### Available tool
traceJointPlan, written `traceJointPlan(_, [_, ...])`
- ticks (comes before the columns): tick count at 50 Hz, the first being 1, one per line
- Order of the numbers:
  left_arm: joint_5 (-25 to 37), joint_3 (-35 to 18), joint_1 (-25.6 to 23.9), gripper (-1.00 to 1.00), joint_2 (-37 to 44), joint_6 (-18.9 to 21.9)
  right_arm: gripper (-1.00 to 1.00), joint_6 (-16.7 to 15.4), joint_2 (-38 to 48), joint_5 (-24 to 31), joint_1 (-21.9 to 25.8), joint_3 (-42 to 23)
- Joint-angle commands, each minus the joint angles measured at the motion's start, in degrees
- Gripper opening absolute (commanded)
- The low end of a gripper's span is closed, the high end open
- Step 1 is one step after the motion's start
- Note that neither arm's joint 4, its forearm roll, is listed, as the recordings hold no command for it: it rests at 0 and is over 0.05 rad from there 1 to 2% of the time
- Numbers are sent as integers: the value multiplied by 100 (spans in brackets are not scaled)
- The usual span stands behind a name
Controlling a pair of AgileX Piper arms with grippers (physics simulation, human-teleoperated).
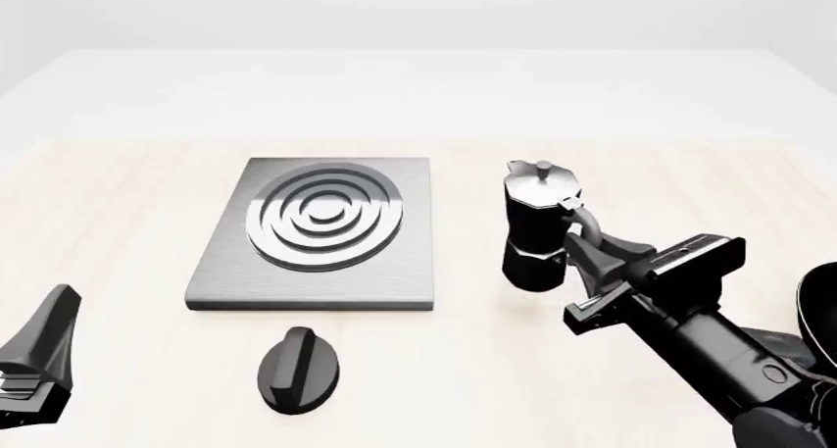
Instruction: Put the moka pot on the stove.
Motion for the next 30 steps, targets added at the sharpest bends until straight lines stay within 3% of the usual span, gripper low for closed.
traceJointPlan(1, [0, 0, 0, 100, 0, 0, -100, 14, -514, 435, 23, -190])
traceJointPlan(11, [0, 0, 0, 100, 0, 0, -100, 30, -855, 795, 23, -288])
traceJointPlan(20, [0, 0, 0, 100, 0, 0, -100, 39, -1372, 1507, 36, -610])
traceJointPlan(30, [0, 0, 0, 100, 0, 0, -100, 6, -1544, 1810, 93, -789])
